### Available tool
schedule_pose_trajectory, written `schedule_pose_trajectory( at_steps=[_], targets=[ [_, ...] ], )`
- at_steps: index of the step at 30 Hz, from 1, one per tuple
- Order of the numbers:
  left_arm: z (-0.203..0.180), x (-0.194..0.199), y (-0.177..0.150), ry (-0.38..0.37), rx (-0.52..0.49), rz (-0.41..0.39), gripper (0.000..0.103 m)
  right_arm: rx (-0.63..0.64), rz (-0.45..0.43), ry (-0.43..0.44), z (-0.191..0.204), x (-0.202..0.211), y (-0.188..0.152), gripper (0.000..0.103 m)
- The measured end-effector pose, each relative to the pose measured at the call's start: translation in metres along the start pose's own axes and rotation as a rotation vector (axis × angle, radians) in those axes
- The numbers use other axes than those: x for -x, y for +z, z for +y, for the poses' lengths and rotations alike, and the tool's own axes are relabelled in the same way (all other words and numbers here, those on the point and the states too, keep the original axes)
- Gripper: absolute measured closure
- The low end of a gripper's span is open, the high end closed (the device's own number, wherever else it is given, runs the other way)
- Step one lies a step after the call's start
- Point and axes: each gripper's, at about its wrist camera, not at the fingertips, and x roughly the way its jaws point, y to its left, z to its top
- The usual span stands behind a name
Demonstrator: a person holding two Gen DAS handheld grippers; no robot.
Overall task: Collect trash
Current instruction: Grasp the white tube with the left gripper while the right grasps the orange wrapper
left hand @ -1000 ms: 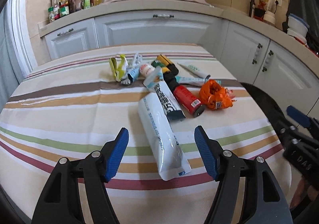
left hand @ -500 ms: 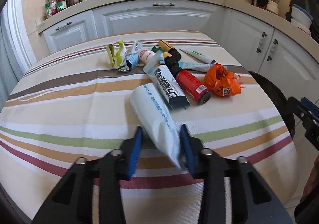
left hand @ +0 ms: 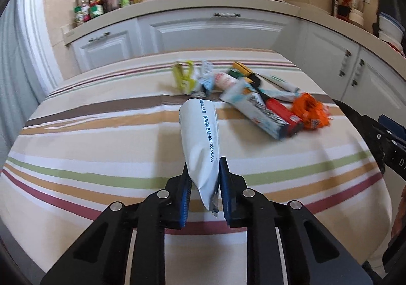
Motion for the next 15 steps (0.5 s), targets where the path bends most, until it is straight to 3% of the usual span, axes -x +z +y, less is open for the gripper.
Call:
schedule_pose_trajectory(
  at_steps=[15],
  targets=[
    [0.061, -0.012, 0.013, 0.077, 0.095, -0.01, 0.081, 0.053, 0.09, 0.048, 0.046, -0.047, 0.033, 0.031]
  ],
)
